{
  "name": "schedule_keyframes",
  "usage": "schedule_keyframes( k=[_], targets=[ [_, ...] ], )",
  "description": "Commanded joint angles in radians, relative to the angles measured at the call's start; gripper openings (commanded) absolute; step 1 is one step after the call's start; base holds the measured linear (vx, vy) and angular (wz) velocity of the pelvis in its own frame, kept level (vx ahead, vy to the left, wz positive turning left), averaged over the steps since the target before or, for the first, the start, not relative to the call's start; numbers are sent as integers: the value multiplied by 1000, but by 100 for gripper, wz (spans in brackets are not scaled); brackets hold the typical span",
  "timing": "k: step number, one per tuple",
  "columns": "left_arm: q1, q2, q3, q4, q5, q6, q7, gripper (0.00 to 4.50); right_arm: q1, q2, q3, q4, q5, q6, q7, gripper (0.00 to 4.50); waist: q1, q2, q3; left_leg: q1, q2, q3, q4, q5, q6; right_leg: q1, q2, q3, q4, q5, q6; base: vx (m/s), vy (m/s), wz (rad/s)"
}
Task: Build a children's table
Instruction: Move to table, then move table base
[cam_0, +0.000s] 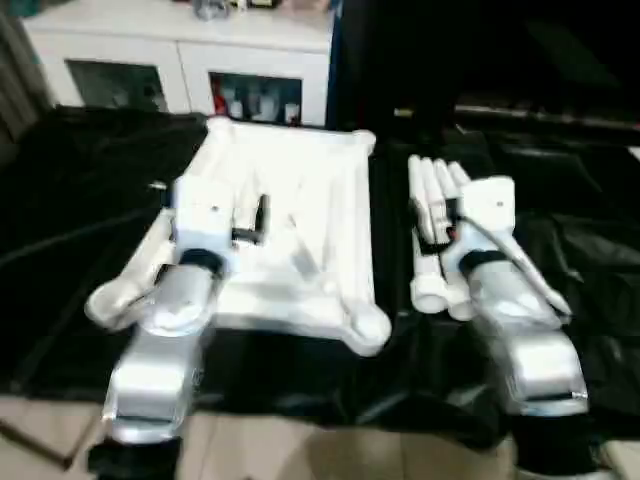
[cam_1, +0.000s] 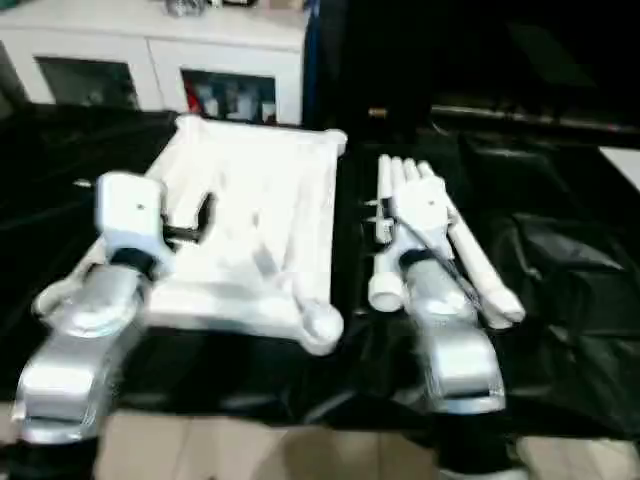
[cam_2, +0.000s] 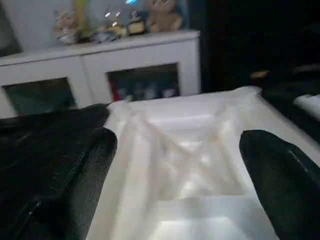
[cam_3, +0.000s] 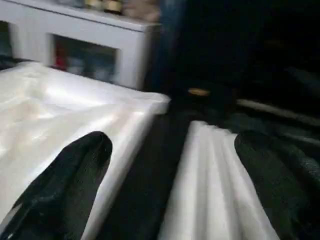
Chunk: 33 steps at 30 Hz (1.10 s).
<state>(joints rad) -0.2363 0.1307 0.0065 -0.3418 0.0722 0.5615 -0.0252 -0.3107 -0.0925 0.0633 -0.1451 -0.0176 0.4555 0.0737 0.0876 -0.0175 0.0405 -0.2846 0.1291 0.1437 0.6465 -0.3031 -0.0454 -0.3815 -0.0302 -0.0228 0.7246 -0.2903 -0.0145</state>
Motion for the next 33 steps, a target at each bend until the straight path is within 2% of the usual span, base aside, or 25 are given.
schedule_keyframes(
  k=[1,2,3,4,5,6,7,8,9,10,11,12,13,15,16,18,19,20,21,23,24,25,29,30,33],
  targets=[
    [1,-17,-36,-8,-30,4,-43,450,5,-42,-29,-13,-5,6,-1,448,-45,13,-57,94,117,-77,-122,104,170,-80,-77,-25,-58,158,-6,121,-3,-25],
    [6,-18,-41,-10,-48,8,-67,450,4,-45,-31,-14,-1,9,5,448,-50,-4,-60,85,75,-48,-87,138,205,-70,-86,-17,-93,238,-32,108,-12,-3],
    [10,-16,-47,-13,-74,7,-100,450,-1,-45,-46,-15,24,26,19,448,-29,-56,-73,-41,-33,-7,-27,160,231,69,-112,59,-134,337,-98,137,-43,12],
    [10,-16,-47,-13,-74,7,-100,450,-1,-45,-46,-15,24,26,19,448,7,-61,-81,-110,-13,-41,31,141,179,146,-231,146,-142,590,-239,137,-43,12],
    [10,-16,-47,-13,-74,7,-100,450,-1,-45,-46,-15,24,26,19,448,9,-57,-83,-121,-1,-55,19,210,133,151,-215,120,-108,806,-244,116,-69,2],
    [12,-14,-50,-14,-90,6,-121,450,-5,-44,-56,-15,42,37,30,448,6,-53,-83,-124,-5,-52,-27,338,63,136,-143,62,-68,1185,-205,17,-65,-8],
    [9,5,-61,-6,-85,6,-142,450,-13,-55,-67,-13,72,44,66,448,0,-39,-80,-122,-4,-50,-45,396,46,121,-114,38,-57,1243,-179,17,-65,-8],
    [5,36,-79,11,-73,-4,-170,450,-24,-79,-64,-8,73,46,95,448,-10,-13,-75,-106,10,-52,-57,412,23,95,-80,13,-68,1093,-139,-63,-54,-9],
    [5,36,-79,11,-73,-4,-170,450,-24,-79,-64,-8,73,46,95,448,-13,-7,-76,-100,21,-56,-54,397,13,93,-74,12,-74,970,-133,0,0,0],
    [0,65,-90,30,-67,-16,-197,450,-38,-105,-63,5,74,45,126,448,-20,4,-66,-80,46,-64,-64,318,-15,76,-74,9,-98,686,-149,0,0,0],
    [-8,90,-99,49,-61,-31,-219,450,-53,-126,-60,20,65,30,149,448,-28,5,-60,-72,63,-68,-76,201,-37,75,-82,10,-117,417,-177,0,0,0],
    [-18,120,-107,73,-57,-74,-254,450,-69,-152,-49,38,50,5,172,448,-29,3,-51,-65,68,-61,-85,93,-43,69,-89,16,-135,226,-196,-77,11,3],
    [-29,149,-118,96,-47,-121,-285,450,-83,-174,-41,55,44,-21,198,448,-25,5,-41,-54,70,-52,-92,-15,-31,55,-94,21,-151,56,-205,-77,11,3],
    [-38,175,-128,116,-41,-166,-324,450,-95,-192,-34,67,44,-39,214,448,-28,7,-36,-56,73,-46,-100,-87,-29,53,-99,24,-161,-61,-203,-83,9,7],
    [-45,192,-135,128,-42,-192,-349,450,-103,-201,-33,74,45,-45,227,448,-29,7,-33,-58,79,-43,-104,-115,-34,51,-106,27,-165,-110,-193,-79,4,5],
    [-61,226,-150,171,-72,-279,-450,450,-120,-219,-40,100,76,-71,291,448,-27,5,-32,-56,79,-39,-110,-166,-34,44,-112,30,-175,-215,-162,-57,-6,0],
    [-68,239,-156,190,-77,-312,-482,450,-127,-232,-34,112,73,-79,308,448,-26,2,-35,-58,78,-39,-110,-153,-32,43,-111,31,-174,-208,-154,-52,-9,-1],
    [-83,295,-197,226,-72,-329,-564,450,-130,-252,-18,126,106,-70,387,448,-28,-1,-35,-59,79,-37,-110,-142,-31,42,-110,32,-173,-191,-154,0,0,0],
    [-84,299,-201,229,-71,-330,-571,450,-130,-254,-17,126,110,-69,394,448,-24,0,-36,-58,77,-38,-109,-137,-24,42,-109,32,-171,-186,-152,0,0,0],
    [-89,353,-247,246,-74,-333,-667,450,-113,-279,8,108,177,-30,523,448,-26,-3,-37,-63,77,-33,-107,-105,-11,44,-111,35,-169,-158,-159,0,0,0],
    [-89,353,-248,246,-74,-333,-668,450,-112,-279,9,107,178,-29,526,448,-24,-2,-38,-63,79,-33,-106,-93,-9,45,-113,35,-167,-149,-162,0,0,0],
    [-85,379,-269,240,-97,-317,-736,450,-87,-315,42,77,210,-26,617,448,-22,-2,-42,-65,81,-32,-104,-40,-1,47,-114,33,-162,-102,-179,0,0,0],
    [-82,420,-291,231,-112,-306,-820,450,-61,-371,68,38,249,-14,725,448,-20,-3,-44,-67,84,-27,-103,-12,15,48,-110,31,-157,-40,-199,0,0,0],
    [-84,432,-287,233,-136,-288,-865,450,-60,-392,71,36,252,-33,759,448,-24,-8,-42,-69,84,-25,-104,-14,17,48,-110,30,-156,-44,-203,0,0,0],
    [-91,456,-294,249,-135,-310,-900,450,-62,-406,67,38,259,-25,781,448,-24,-6,-40,-64,85,-21,-105,-37,10,43,-109,30,-161,-94,-209,0,0,0]
  ],
)
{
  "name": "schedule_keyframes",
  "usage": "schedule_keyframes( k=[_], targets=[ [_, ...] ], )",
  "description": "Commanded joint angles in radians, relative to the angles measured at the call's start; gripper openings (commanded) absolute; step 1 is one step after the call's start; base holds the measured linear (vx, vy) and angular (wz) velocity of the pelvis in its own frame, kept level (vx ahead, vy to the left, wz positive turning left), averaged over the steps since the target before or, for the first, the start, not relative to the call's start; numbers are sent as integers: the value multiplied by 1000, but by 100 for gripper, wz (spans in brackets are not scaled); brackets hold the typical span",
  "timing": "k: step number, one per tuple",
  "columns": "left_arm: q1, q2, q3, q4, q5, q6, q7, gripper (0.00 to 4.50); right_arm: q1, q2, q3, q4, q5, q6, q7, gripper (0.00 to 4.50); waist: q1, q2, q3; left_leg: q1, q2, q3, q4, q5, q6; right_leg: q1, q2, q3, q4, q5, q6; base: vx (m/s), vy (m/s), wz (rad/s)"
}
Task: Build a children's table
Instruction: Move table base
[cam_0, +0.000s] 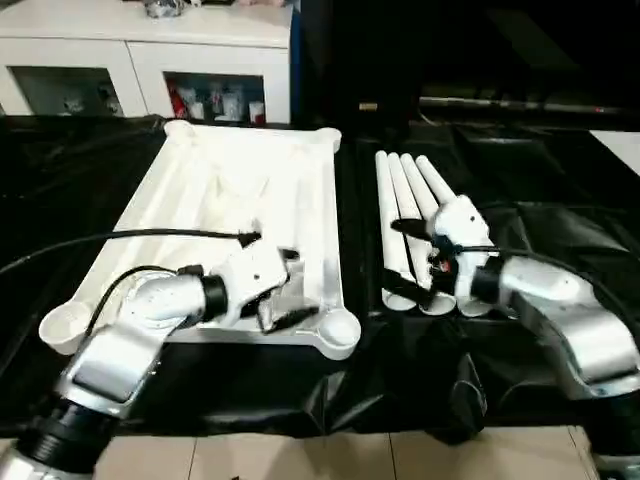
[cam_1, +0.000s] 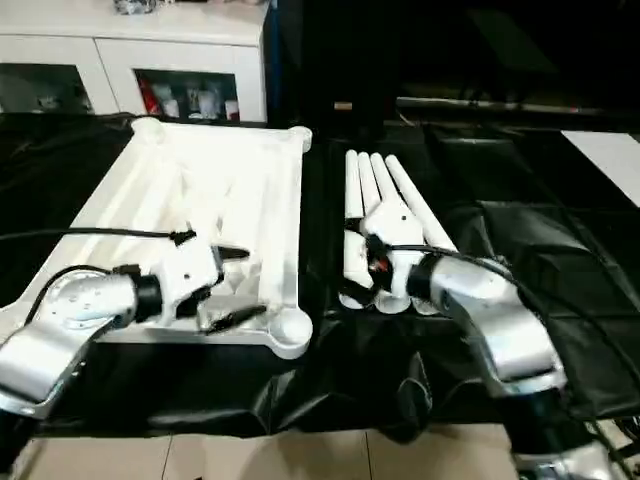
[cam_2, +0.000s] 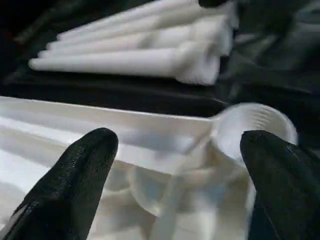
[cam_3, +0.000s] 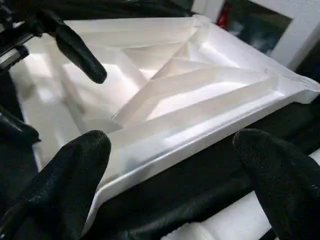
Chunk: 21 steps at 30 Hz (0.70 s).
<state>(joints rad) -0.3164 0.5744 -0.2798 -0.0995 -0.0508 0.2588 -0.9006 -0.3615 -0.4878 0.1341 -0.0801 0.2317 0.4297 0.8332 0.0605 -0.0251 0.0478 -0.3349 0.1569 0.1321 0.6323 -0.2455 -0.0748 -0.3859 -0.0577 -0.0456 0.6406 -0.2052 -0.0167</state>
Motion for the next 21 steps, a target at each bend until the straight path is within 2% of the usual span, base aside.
schedule_keyframes(
  k=[1,3,8,9,11,12,17,21],
  targets=[
    [-16,30,-14,20,-16,-30,-49,421,-13,-23,0,-27,10,-4,38,450,2,0,-47,-13,58,-9,-92,-104,36,46,-82,53,-79,-194,-205,0,0,0],
    [-22,45,-13,32,-20,-49,-77,414,-12,-39,7,-33,14,3,60,450,3,0,-46,-12,59,-8,-94,-114,34,45,-82,54,-81,-210,-199,0,0,0],
    [-21,75,-18,22,-38,-18,-131,376,4,-74,37,-59,-4,-18,89,450,3,0,-45,-11,64,0,-95,-106,25,42,-82,55,-78,-201,-201,0,0,0],
    [-16,82,-23,23,-28,-13,-142,376,12,-79,43,-68,-8,-19,93,450,2,0,-45,-11,64,1,-95,-107,25,42,-82,55,-78,-201,-201,0,0,0],
    [-13,87,-34,40,0,-23,-136,346,15,-77,45,-73,-15,-20,86,450,3,-1,-45,-11,65,2,-95,-106,25,42,-83,56,-79,-204,-200,0,0,0],
    [-20,87,-46,82,28,-41,-126,338,19,-71,42,-77,-18,-14,78,450,2,-4,-44,-12,64,2,-95,-108,26,42,-82,56,-82,-211,-194,0,0,0],
    [-42,79,-55,142,63,-90,-105,295,26,-64,44,-82,-22,-13,60,450,4,1,-44,-10,65,0,-98,-120,16,41,-83,56,-85,-233,-182,0,0,0],
    [-54,74,-58,166,65,-112,-114,262,31,-57,46,-85,-21,-11,45,450,5,3,-45,-8,66,0,-98,-124,11,40,-84,56,-82,-209,-194,0,0,0]
  ],
)
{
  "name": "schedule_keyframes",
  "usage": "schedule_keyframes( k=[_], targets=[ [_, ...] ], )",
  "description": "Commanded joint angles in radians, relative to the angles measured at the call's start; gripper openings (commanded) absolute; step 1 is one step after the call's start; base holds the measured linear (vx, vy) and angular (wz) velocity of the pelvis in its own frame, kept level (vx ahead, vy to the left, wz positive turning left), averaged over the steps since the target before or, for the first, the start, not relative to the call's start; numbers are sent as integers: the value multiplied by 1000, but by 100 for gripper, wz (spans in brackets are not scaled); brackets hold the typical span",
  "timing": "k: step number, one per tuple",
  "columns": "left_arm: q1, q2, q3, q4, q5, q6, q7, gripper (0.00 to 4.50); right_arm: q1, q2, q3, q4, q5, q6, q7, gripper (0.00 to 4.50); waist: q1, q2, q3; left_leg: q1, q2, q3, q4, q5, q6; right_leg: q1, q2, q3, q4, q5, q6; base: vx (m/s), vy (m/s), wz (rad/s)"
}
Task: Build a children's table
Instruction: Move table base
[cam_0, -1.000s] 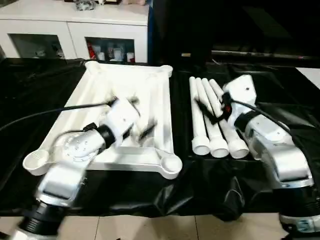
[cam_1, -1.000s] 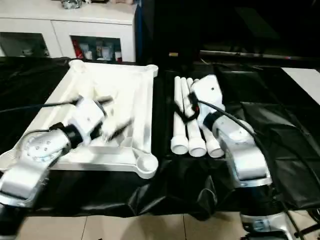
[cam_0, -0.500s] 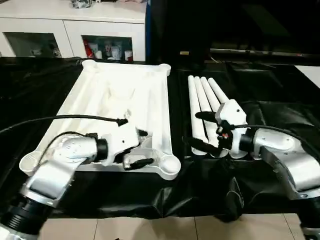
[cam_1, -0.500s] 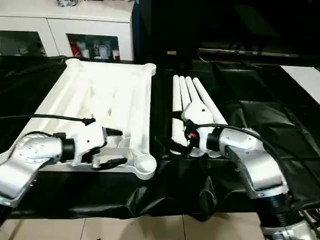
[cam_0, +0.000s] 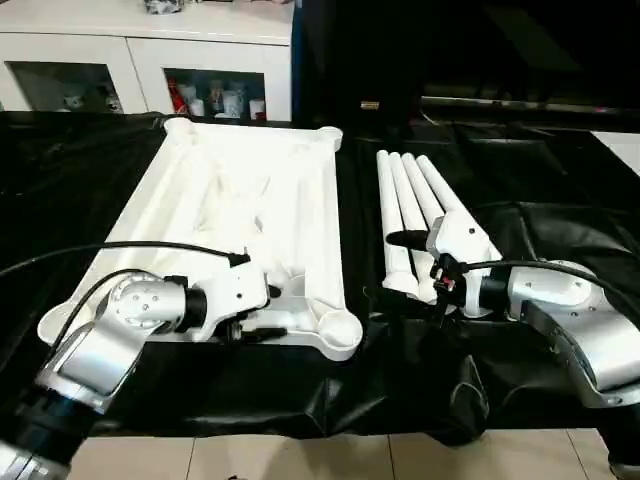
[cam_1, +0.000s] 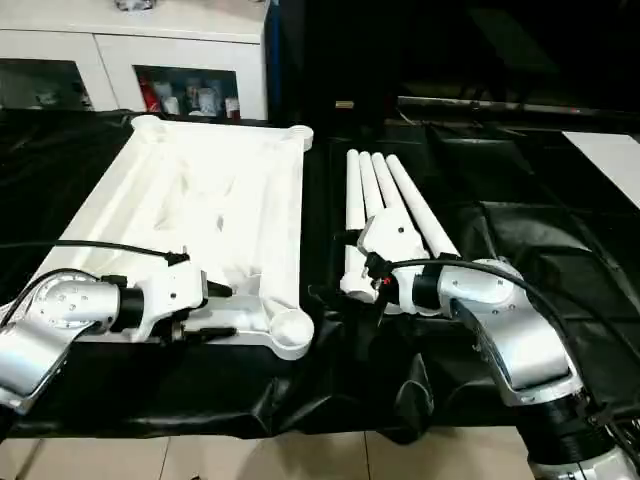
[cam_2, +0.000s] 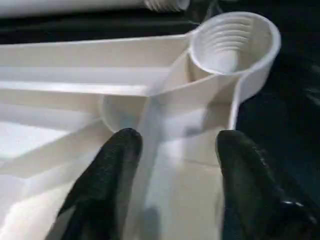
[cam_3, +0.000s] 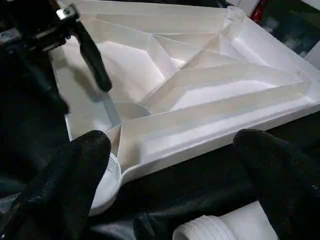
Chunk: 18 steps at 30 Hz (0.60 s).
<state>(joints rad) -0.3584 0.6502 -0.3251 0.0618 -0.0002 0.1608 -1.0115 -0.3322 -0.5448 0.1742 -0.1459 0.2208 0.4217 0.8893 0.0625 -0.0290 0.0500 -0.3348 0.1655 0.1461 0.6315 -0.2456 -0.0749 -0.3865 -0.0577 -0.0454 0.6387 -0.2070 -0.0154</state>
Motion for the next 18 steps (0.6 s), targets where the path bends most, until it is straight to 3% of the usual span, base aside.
schedule_keyframes(
  k=[1,14,18],
  targets=[
    [-13,-2,-15,6,11,-12,-11,245,2,3,5,-19,-11,-4,-14,450,2,5,-47,-10,58,-14,-98,-120,12,42,-84,56,-79,-196,-199,0,0,0],
    [-35,41,-32,6,-26,40,-150,139,19,-23,13,-44,9,16,25,450,3,6,-51,-9,58,-10,-97,-58,29,47,-85,55,-71,-95,-229,0,0,0],
    [-31,42,-48,30,-7,34,-171,99,25,-25,20,-47,4,10,27,450,3,7,-48,-8,59,-9,-98,-73,28,47,-86,56,-74,-113,-233,0,0,0]
  ],
)
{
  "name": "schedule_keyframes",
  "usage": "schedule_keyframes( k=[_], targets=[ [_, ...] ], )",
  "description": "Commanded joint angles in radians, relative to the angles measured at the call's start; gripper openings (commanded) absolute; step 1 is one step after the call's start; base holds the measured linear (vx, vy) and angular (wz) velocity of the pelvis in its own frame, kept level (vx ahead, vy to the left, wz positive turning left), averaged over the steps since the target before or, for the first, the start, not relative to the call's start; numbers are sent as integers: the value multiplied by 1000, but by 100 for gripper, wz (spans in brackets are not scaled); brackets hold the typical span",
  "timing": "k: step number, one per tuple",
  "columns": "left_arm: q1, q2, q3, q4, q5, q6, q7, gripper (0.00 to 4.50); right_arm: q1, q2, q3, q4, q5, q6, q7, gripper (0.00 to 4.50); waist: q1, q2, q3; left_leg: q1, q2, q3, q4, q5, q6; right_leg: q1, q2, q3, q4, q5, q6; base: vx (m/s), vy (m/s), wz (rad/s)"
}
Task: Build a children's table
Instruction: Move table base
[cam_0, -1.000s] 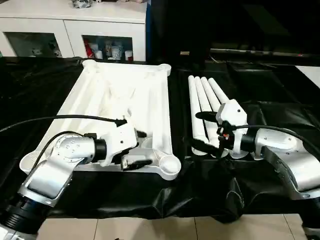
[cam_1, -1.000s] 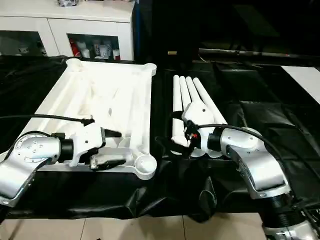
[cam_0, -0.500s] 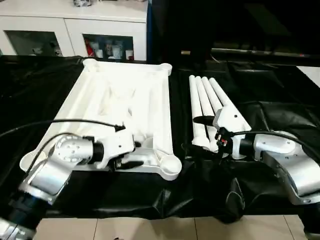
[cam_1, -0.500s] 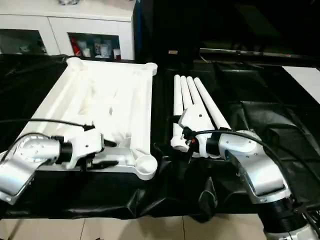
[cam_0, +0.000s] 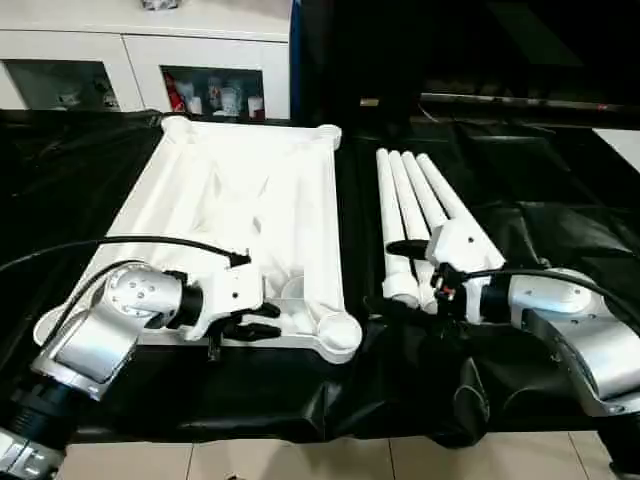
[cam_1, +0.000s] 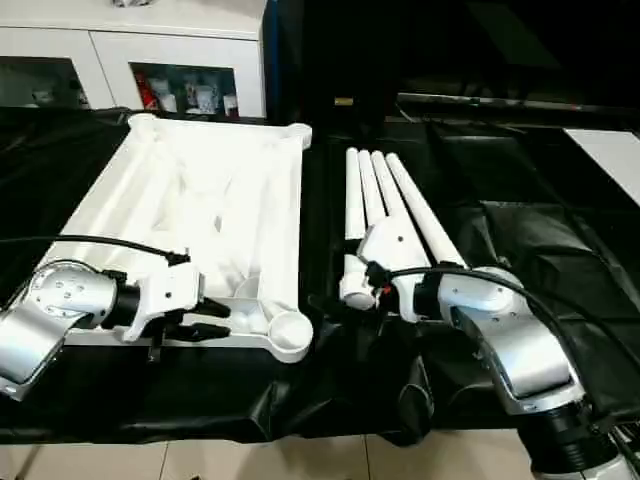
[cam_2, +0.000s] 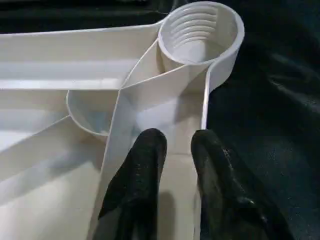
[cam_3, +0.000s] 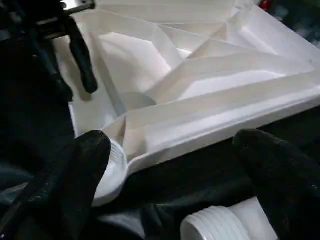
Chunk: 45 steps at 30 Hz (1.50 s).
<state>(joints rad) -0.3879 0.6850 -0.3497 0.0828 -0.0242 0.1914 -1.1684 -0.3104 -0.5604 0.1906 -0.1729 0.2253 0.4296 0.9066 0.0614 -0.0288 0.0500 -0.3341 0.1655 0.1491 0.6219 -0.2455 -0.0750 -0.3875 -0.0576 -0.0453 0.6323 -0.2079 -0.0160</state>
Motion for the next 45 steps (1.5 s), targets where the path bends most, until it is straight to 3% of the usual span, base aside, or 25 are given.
schedule_keyframes(
  k=[1,10,11,14,16,22,29,31,37,38,44,45],
  targets=[
    [-1,6,-27,13,22,-2,-12,92,4,-10,4,-19,-5,1,6,450,4,9,-48,-8,60,-13,-90,-83,23,47,-87,56,-68,-126,-231,0,0,0],
    [3,12,-42,22,46,-21,-20,6,6,-13,10,-14,-11,-8,5,450,4,6,-46,-7,61,-13,-92,-107,13,47,-87,57,-72,-159,-224,0,0,0],
    [3,11,-40,21,45,-23,-20,33,6,-13,10,-14,-11,-8,5,450,4,6,-46,-8,61,-13,-92,-106,13,47,-87,57,-72,-158,-223,0,0,0],
    [-7,-24,11,-4,-16,51,3,48,4,-12,13,-8,-14,-12,5,450,4,4,-47,-8,61,-12,-91,-98,11,47,-88,57,-71,-154,-228,0,0,0],
    [-4,-19,17,-27,-36,76,-15,50,3,-11,14,-9,-13,-12,6,450,5,5,-47,-8,60,-12,-91,-89,15,47,-87,57,-70,-145,-230,0,0,0],
    [8,-3,38,-79,-87,141,-50,109,-2,-9,12,-13,1,-1,12,450,4,5,-47,-9,60,-11,-90,-71,27,47,-86,56,-67,-108,-243,0,0,0],
    [19,11,4,-64,-36,97,-39,176,5,-16,19,-26,14,9,28,450,3,7,-45,-9,61,-13,-93,-92,26,46,-86,56,-73,-153,-225,0,0,0],
    [5,-3,-19,-9,36,38,25,188,3,-14,22,-23,7,4,23,450,4,8,-46,-9,60,-12,-91,-94,26,47,-86,57,-73,-153,-218,0,0,0],
    [-27,-26,-31,55,69,12,60,188,3,-15,25,-28,7,11,28,450,7,7,-49,-8,61,-13,-91,-80,21,48,-88,57,-71,-121,-225,0,0,0],
    [-27,-26,-32,56,64,13,49,160,5,-17,25,-30,7,12,30,450,6,7,-48,-9,61,-12,-91,-80,21,48,-88,57,-70,-116,-228,0,0,0],
    [-30,-25,-32,76,60,13,22,134,6,-18,26,-31,7,14,30,450,5,11,-47,-7,62,-13,-93,-102,15,46,-87,57,-72,-135,-232,0,0,0],
    [-31,-28,-28,79,58,8,25,111,6,-18,26,-31,6,13,29,450,5,12,-47,-7,62,-13,-93,-103,15,46,-88,57,-72,-133,-232,0,0,0]
  ],
)
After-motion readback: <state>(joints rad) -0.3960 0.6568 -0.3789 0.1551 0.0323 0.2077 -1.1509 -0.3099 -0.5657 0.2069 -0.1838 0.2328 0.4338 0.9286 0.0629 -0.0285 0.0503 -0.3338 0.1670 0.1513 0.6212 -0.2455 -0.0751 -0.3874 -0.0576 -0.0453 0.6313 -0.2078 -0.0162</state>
